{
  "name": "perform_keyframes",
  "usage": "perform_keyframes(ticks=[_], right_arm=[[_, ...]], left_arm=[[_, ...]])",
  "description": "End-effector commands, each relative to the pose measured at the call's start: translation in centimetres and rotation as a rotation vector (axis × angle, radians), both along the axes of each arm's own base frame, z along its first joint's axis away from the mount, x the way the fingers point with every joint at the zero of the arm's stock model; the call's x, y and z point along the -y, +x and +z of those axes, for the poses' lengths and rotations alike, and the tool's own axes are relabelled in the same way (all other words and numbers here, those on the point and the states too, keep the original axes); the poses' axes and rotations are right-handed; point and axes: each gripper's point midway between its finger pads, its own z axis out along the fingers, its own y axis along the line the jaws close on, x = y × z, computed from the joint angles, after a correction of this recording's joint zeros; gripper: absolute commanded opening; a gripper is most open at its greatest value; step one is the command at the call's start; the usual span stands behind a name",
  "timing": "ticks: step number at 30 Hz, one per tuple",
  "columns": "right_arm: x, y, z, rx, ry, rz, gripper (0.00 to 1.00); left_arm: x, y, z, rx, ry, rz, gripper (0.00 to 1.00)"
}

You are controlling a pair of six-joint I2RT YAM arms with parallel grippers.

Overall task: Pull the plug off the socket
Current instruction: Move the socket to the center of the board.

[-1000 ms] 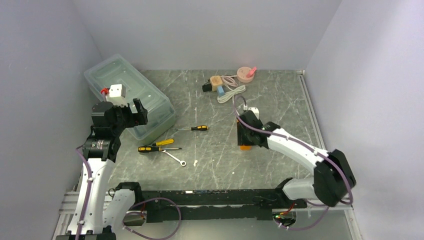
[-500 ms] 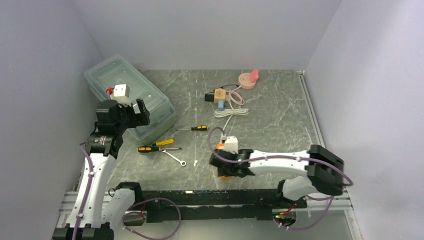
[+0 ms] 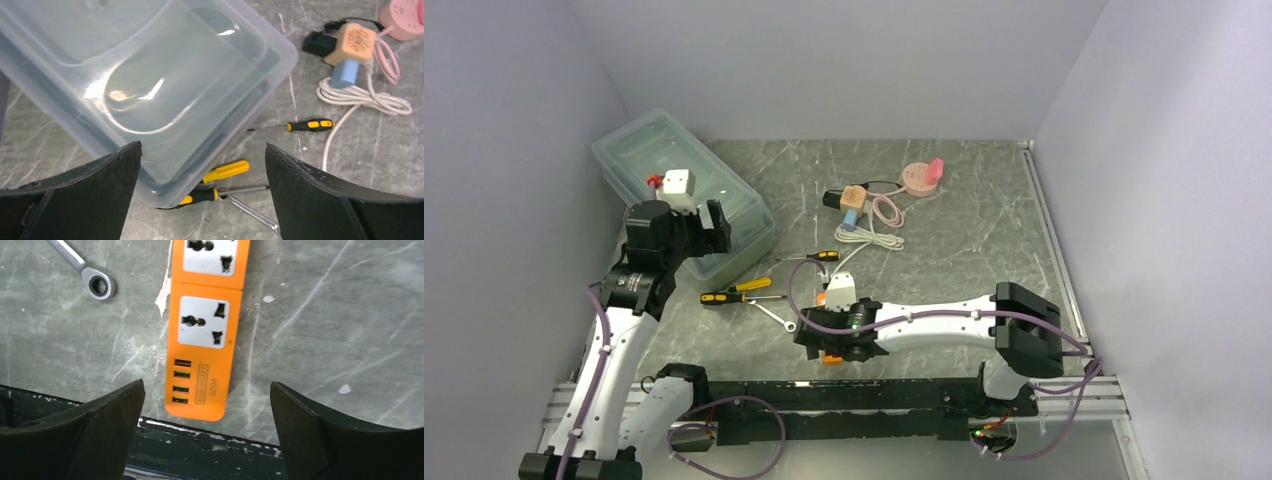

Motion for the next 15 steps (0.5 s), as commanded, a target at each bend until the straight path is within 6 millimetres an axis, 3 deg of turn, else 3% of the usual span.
perform_keyframes(ticks=[1, 6, 11, 15], right_arm=[[1.3, 1.8, 4.1, 0.123, -0.024, -0.001, 1.00], [3.2, 4.4, 6.7, 0.256, -0.041, 0.052, 1.00], [5.8, 8.9, 10.5, 0.352, 0.065, -0.003, 1.00], [7.9, 12.8, 13.2, 0.428, 0.190, -0.011, 1.00]], left_arm=[[2.6, -0.1, 1.2, 0.044, -0.009, -0.094, 0.96], [7.6, -0.2, 1.8, 0.057, -0.017, -0.289, 0.90], [12.8, -0.3, 2.0, 0.036, 0.025, -0.451, 0.90], [17.6, 0.0, 0.7, 0.019, 0.104, -0.588, 0.93]])
